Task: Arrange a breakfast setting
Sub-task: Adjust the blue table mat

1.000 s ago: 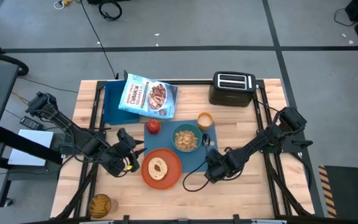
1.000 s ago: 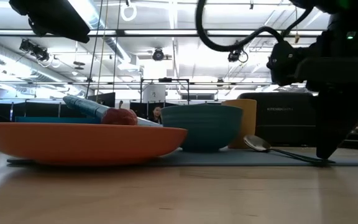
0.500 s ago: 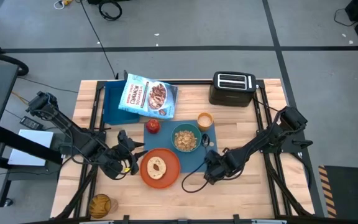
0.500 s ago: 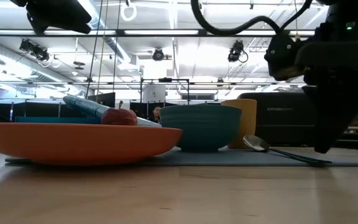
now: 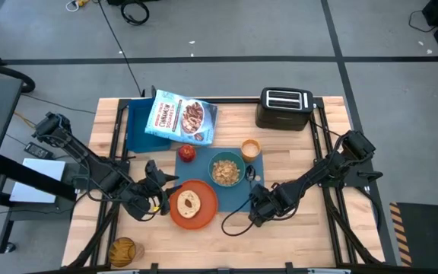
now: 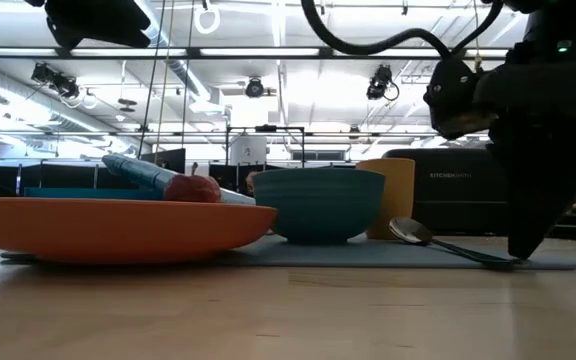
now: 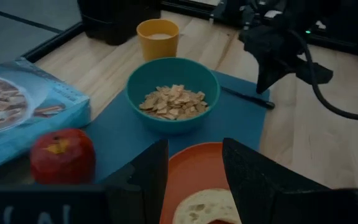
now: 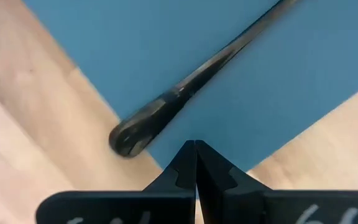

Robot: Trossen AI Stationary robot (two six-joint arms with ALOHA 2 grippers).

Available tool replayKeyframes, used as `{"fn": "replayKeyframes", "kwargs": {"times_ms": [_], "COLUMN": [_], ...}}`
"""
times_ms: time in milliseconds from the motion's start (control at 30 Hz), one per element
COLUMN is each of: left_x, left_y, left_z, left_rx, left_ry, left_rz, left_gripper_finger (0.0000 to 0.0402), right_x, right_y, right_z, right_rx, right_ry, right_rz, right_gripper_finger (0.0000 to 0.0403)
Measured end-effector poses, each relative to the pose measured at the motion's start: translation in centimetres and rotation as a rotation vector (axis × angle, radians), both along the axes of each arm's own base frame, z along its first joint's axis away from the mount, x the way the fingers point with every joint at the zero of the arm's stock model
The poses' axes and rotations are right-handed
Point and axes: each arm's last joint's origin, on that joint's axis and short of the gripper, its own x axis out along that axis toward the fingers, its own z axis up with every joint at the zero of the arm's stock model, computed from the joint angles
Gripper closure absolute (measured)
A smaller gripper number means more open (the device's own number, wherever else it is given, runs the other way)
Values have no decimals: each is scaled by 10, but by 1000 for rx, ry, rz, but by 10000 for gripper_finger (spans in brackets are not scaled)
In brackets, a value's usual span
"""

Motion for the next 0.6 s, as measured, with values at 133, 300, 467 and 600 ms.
{"fn": "replayKeyframes", "kwargs": {"times_ms": [133, 300, 467, 600], "left_x": [4, 10, 15, 21], "left_y": [1, 8, 13, 14], "left_z": [2, 2, 4, 9], "left_rx": [-1, 15, 41, 40], "left_ry": [3, 26, 23, 5], "left_rz": [-33, -42, -52, -114], "left_gripper_finger": [242, 242, 242, 242], "right_x": [-4, -9, -9, -11], "right_y": [-2, -5, -6, -13], "right_z": [5, 12, 5, 0], "right_rx": [-2, -18, 20, 12], "right_ry": [25, 35, 18, 36], "right_rz": [9, 7, 15, -2], "right_gripper_finger": [398, 398, 398, 398]}}
